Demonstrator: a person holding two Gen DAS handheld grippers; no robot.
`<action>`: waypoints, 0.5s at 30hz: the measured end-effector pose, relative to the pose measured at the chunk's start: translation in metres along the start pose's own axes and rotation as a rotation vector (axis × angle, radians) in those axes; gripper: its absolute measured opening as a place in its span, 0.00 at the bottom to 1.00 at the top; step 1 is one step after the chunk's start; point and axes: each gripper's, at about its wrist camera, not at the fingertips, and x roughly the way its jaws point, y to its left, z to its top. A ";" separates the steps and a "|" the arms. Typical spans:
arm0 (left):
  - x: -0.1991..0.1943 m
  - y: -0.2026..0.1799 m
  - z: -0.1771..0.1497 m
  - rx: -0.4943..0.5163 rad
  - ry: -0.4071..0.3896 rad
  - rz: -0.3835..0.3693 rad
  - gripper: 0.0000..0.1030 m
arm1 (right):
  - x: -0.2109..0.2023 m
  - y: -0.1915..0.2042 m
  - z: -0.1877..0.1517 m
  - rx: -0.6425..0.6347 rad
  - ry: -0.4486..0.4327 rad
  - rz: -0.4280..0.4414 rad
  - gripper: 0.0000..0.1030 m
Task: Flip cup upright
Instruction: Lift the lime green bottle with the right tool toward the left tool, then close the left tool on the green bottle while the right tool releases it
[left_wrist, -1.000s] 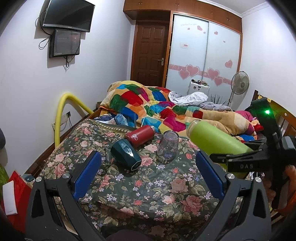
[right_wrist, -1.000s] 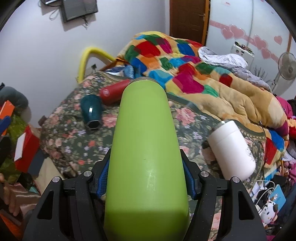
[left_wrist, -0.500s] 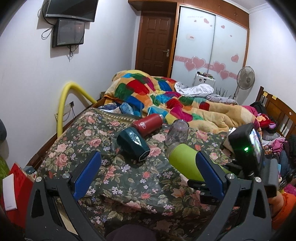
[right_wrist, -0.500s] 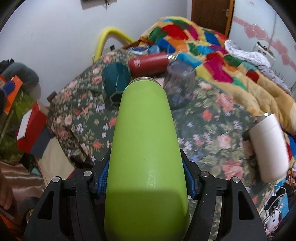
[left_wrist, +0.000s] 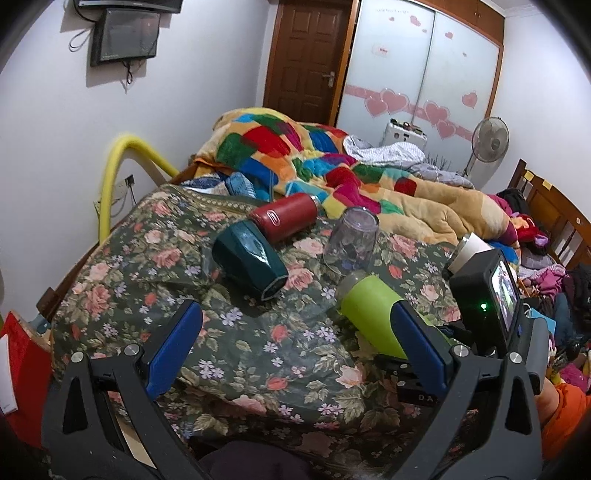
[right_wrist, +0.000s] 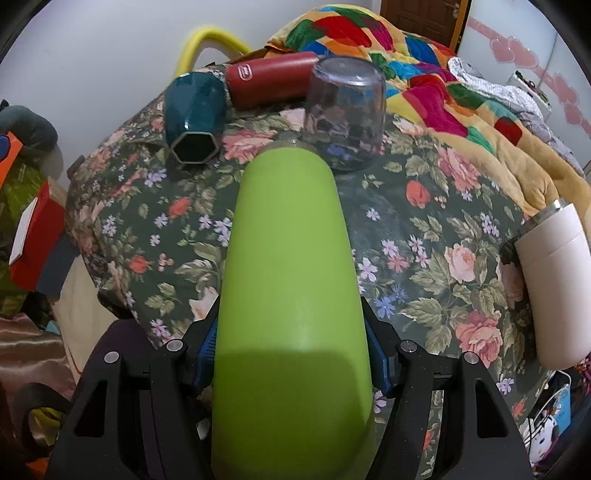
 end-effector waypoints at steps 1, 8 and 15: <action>0.002 -0.001 -0.001 0.004 0.006 -0.002 1.00 | 0.002 -0.001 0.000 0.000 0.007 0.000 0.61; 0.011 -0.013 -0.004 0.048 0.041 0.006 0.99 | 0.012 -0.002 -0.003 -0.009 0.047 0.001 0.61; 0.020 -0.019 -0.004 0.056 0.091 0.006 0.98 | -0.010 -0.008 -0.004 0.023 0.022 0.051 0.62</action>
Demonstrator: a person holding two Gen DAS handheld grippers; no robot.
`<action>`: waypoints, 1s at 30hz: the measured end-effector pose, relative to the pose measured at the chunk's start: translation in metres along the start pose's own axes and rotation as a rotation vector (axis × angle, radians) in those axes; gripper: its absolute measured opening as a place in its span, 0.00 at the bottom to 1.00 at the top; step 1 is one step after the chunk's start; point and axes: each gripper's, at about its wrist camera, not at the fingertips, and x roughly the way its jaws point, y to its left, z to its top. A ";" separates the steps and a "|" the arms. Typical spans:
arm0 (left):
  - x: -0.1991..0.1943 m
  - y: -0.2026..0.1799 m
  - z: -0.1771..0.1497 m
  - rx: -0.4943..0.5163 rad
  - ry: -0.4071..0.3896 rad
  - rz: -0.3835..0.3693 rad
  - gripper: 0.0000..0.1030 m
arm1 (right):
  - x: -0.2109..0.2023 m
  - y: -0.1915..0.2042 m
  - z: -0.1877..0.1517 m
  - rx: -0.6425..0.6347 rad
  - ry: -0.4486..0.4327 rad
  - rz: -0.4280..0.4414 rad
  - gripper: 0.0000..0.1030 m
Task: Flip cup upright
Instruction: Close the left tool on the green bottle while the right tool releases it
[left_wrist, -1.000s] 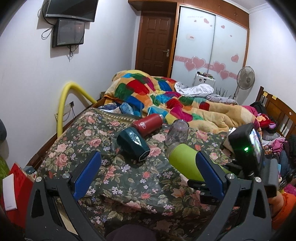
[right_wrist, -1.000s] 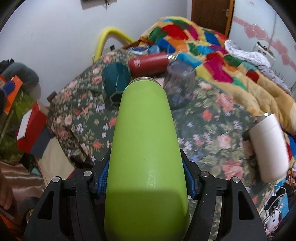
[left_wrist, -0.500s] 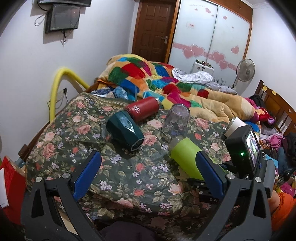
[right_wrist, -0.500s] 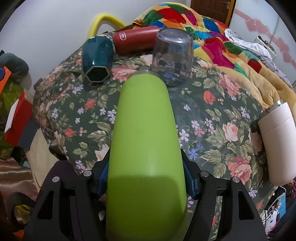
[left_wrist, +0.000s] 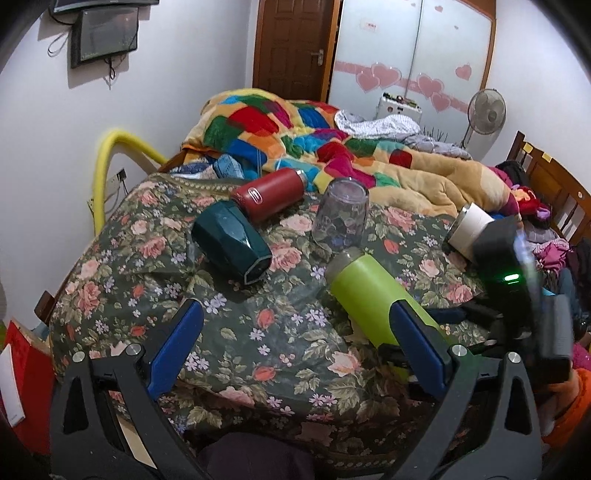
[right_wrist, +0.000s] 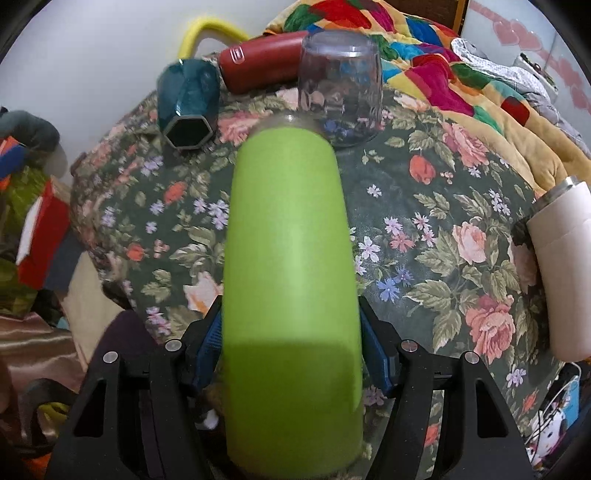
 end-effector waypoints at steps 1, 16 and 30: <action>0.004 -0.001 0.001 -0.005 0.022 -0.007 0.95 | -0.007 -0.001 -0.001 -0.003 -0.014 -0.002 0.64; 0.074 -0.046 0.000 -0.024 0.347 -0.209 0.83 | -0.117 -0.031 -0.048 0.121 -0.286 -0.200 0.66; 0.127 -0.077 0.010 -0.032 0.517 -0.140 0.80 | -0.148 -0.035 -0.086 0.270 -0.430 -0.171 0.68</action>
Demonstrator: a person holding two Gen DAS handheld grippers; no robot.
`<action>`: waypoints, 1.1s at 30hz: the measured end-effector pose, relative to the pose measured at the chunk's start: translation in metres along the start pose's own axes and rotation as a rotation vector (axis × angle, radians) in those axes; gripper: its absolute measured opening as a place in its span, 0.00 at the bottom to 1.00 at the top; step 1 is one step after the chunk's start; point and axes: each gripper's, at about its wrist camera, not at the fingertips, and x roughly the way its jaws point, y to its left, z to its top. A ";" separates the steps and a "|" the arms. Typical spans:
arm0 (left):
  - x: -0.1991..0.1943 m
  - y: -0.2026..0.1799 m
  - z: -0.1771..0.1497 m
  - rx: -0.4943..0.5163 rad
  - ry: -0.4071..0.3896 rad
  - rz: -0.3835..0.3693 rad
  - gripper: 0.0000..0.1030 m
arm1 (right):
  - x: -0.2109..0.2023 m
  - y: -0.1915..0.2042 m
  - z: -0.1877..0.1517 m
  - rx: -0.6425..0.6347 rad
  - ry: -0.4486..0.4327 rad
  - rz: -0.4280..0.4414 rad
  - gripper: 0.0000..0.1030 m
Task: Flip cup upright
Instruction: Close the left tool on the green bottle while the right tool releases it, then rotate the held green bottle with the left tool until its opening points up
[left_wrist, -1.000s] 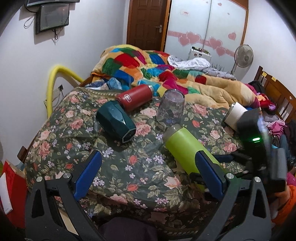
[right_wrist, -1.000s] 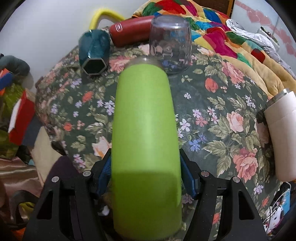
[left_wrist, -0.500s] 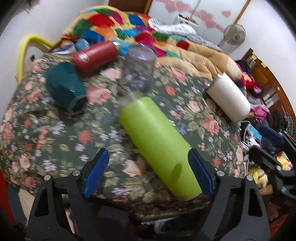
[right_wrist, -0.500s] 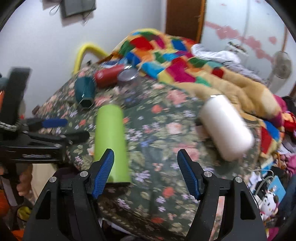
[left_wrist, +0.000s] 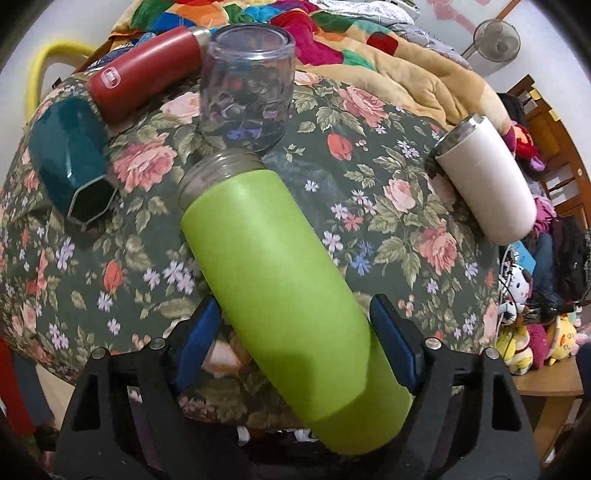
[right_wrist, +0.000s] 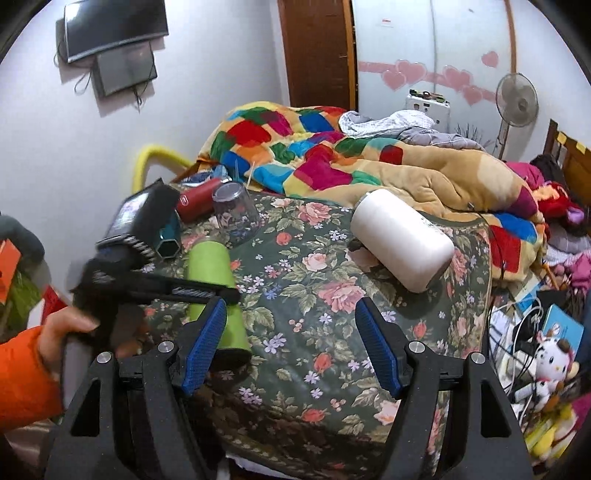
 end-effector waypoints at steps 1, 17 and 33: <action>0.005 0.000 0.003 -0.008 0.012 0.000 0.81 | -0.001 0.000 -0.002 -0.003 -0.001 -0.003 0.68; -0.009 -0.038 -0.003 0.146 -0.109 0.085 0.61 | -0.016 -0.006 -0.011 -0.012 -0.019 -0.040 0.68; -0.099 -0.082 -0.021 0.375 -0.409 0.105 0.61 | -0.015 -0.019 -0.006 0.034 -0.034 -0.057 0.68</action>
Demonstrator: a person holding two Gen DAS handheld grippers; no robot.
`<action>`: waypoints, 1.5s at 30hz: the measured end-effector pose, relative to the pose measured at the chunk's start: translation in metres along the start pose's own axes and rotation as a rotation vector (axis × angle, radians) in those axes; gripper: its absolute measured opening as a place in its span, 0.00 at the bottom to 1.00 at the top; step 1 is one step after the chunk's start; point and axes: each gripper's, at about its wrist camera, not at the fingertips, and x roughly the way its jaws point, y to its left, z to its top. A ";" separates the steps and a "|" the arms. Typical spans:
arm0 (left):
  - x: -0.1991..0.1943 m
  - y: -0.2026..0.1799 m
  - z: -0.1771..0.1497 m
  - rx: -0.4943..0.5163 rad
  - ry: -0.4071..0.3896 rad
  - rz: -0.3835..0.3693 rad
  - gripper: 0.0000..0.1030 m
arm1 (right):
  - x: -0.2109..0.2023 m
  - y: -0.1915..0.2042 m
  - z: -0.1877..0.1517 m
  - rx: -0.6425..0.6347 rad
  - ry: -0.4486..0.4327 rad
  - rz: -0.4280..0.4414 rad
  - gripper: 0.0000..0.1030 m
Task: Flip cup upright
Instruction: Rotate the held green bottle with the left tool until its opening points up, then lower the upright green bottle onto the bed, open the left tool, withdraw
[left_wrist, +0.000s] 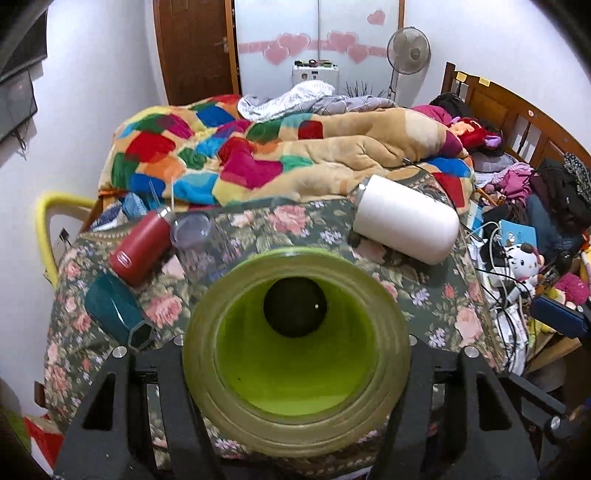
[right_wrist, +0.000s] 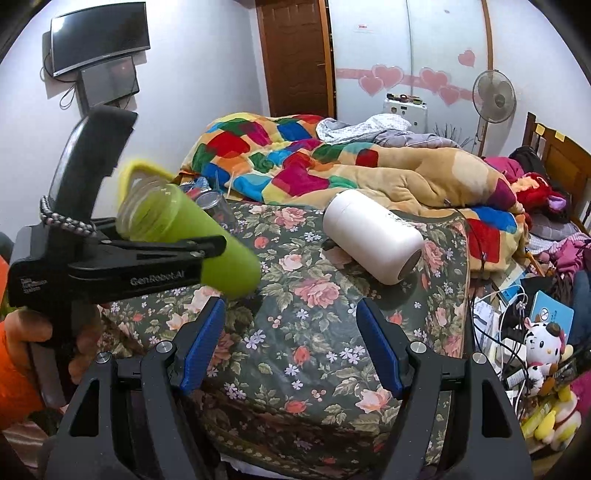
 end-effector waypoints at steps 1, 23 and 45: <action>0.003 0.000 0.004 0.005 0.007 0.000 0.61 | 0.000 0.000 0.001 0.000 0.000 0.000 0.68; 0.030 0.000 -0.005 0.049 0.075 -0.027 0.61 | 0.017 0.000 0.003 -0.001 0.026 -0.009 0.68; -0.165 0.022 -0.031 0.012 -0.319 -0.023 0.64 | -0.101 0.036 0.025 -0.018 -0.276 -0.009 0.68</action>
